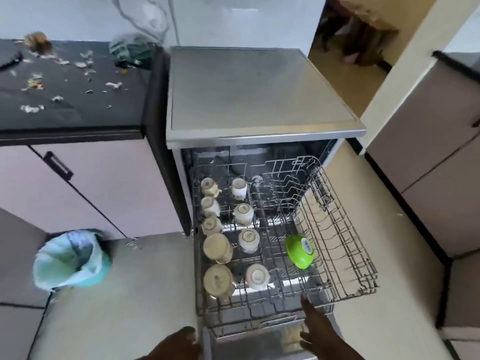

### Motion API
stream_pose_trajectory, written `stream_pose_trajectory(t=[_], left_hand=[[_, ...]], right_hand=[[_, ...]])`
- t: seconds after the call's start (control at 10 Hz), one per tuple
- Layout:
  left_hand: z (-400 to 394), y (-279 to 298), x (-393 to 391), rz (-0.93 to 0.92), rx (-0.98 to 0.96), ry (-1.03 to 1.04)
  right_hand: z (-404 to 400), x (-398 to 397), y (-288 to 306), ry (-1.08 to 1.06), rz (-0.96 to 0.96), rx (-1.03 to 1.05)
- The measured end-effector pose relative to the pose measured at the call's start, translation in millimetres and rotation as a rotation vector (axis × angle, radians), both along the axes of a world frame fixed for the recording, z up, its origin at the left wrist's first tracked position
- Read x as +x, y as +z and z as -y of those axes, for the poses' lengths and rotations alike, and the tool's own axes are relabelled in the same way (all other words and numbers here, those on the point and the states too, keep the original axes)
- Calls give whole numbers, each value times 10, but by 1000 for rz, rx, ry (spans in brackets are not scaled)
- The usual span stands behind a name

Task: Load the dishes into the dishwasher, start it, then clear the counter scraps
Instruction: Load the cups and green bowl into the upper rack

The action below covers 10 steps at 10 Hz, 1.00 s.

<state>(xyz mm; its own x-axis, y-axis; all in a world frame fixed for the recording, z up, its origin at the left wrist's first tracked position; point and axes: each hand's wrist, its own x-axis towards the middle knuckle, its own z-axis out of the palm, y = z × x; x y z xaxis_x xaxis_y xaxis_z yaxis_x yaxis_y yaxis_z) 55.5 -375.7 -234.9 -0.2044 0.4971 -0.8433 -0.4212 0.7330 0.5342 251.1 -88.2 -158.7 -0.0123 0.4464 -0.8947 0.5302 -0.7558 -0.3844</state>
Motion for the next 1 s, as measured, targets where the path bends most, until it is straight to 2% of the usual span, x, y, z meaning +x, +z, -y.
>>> stream_pose_trajectory(t=[0.1,0.2,0.4,0.5,0.7,0.8,0.9,1.0], left_hand=[[-492,580,222,164,-60,463],[-777,815,450,148,-133,726],[-1095,843,897,337,21,1107],[-1202,779,964,419,90,1226],[-1451,608,890,451,138,1386],[-1500,552,826,510,256,1316],[-1516,455,686,474,349,1280],[-1657,512,495,479,465,1360]], right_hand=[[-251,129,-3,48,-46,-44],[-492,350,49,106,-118,-114],[-1002,888,-16,-93,-228,-196],[-1071,834,-84,-218,-252,-217],[-1212,440,10,-246,-388,-389],[-1303,342,80,-336,-487,-378],[-1410,244,-60,-431,-542,-333],[-1474,76,-156,-424,-714,-291]])
